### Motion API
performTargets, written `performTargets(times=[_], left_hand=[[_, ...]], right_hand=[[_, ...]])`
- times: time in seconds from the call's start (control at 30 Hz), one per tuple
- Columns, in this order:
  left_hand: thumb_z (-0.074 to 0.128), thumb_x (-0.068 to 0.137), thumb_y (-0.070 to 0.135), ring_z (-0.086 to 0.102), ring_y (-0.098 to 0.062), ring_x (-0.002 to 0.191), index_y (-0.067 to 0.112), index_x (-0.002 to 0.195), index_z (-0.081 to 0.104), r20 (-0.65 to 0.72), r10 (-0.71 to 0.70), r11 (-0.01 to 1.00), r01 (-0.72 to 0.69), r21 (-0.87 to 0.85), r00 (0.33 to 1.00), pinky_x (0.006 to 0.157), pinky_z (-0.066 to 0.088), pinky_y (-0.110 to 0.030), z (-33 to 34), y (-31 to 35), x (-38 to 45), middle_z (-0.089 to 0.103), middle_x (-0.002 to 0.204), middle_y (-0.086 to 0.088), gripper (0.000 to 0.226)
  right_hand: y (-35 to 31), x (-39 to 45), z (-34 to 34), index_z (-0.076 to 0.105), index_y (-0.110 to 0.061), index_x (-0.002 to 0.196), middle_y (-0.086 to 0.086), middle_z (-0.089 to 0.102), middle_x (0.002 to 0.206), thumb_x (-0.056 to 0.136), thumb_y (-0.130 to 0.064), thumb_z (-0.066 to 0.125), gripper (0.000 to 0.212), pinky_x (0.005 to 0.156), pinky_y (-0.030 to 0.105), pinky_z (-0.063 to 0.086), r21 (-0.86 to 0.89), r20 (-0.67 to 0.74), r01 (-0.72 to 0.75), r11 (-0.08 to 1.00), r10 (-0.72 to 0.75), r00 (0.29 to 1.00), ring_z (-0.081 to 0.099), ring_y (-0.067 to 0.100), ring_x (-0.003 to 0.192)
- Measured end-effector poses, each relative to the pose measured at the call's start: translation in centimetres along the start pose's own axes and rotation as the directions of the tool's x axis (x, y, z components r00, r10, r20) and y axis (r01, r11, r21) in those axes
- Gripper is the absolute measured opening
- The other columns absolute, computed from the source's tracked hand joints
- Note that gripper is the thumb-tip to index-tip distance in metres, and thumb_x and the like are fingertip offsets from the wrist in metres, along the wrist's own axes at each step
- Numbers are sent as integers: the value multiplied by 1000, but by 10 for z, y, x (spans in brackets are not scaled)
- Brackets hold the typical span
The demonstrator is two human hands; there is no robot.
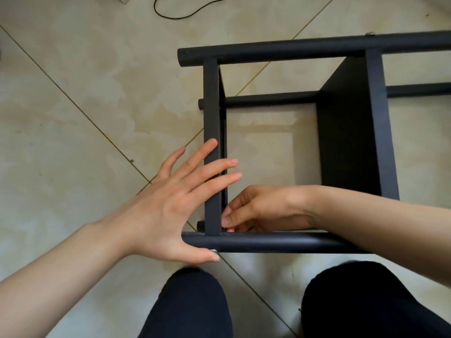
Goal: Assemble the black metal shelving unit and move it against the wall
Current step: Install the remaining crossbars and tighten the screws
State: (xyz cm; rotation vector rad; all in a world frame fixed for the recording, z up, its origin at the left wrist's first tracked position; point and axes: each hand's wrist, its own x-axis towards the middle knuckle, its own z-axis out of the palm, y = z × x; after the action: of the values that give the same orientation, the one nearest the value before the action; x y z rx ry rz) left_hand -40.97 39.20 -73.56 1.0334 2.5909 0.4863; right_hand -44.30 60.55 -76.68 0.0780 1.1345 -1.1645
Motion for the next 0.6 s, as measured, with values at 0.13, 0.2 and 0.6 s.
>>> performTargets(times=[0.13, 0.2, 0.6], left_hand=[[65, 69, 77, -2, -28, 156, 23, 157, 28, -7, 2, 1000, -2, -17, 1000, 117, 17, -67, 0, 1, 0, 16, 167, 6, 110], [66, 68, 76, -2, -28, 156, 23, 156, 29, -11, 3, 999, -4, -31, 1000, 116, 21, -68, 0, 1, 1, 17, 166, 6, 109], [67, 68, 76, -2, -28, 156, 24, 154, 31, -31, 11, 999, -13, -49, 999, 119, 20, -54, 1, 0, 1, 16, 166, 8, 107]], right_hand=[[0, 2, 2, 69, -7, 86, 6, 65, 80, 94, -14, 62, 13, 84, 29, 48, 40, 17, 17, 999, -18, 1000, 59, 16, 75], [0, 5, 3, 69, -7, 85, 5, 65, 77, 96, -13, 60, 16, 79, 28, 48, 60, 8, 30, 998, -30, 1000, 58, 15, 71], [-4, 6, -2, 70, -7, 88, 4, 66, 78, 95, -11, 62, 11, 80, 27, 45, 23, 49, 11, 1000, -12, 999, 54, 13, 71]])
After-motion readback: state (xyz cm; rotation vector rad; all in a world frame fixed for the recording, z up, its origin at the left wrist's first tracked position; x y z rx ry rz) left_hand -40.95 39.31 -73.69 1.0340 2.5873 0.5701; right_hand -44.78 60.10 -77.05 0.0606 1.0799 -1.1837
